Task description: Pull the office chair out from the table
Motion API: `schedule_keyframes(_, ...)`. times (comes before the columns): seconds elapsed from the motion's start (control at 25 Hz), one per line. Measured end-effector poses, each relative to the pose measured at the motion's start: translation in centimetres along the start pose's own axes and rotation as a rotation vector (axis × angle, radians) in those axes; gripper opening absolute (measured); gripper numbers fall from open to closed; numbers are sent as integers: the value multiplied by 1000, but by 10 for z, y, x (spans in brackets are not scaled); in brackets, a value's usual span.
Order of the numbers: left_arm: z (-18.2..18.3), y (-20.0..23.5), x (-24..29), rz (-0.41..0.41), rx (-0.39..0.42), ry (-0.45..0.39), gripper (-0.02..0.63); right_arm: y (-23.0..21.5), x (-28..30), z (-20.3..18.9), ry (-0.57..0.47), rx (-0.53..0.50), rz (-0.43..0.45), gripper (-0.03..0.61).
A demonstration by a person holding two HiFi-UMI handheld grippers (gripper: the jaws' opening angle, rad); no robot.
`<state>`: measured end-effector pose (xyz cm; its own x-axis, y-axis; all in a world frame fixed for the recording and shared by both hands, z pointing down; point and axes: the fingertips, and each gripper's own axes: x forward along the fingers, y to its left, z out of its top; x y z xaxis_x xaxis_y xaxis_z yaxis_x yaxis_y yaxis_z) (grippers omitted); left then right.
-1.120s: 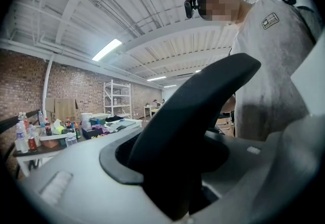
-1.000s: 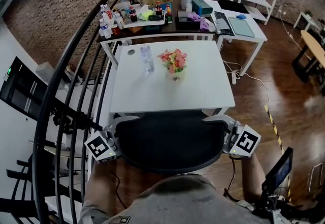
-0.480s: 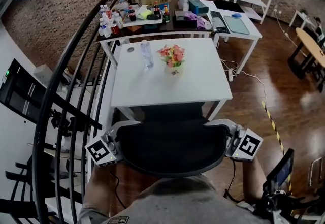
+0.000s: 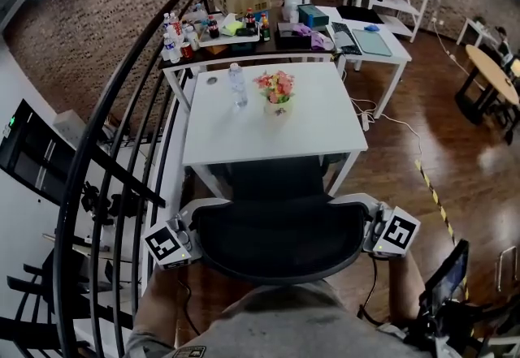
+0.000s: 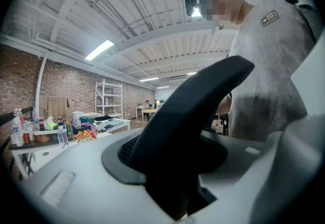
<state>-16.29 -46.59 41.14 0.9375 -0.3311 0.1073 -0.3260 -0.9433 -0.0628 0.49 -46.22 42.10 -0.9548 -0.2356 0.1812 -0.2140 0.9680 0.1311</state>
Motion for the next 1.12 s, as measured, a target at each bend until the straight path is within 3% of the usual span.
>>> schedule_keyframes(1.12, 5, -132, -59, -9, 1, -13, 219, 153, -26, 18, 12, 51, -10, 153)
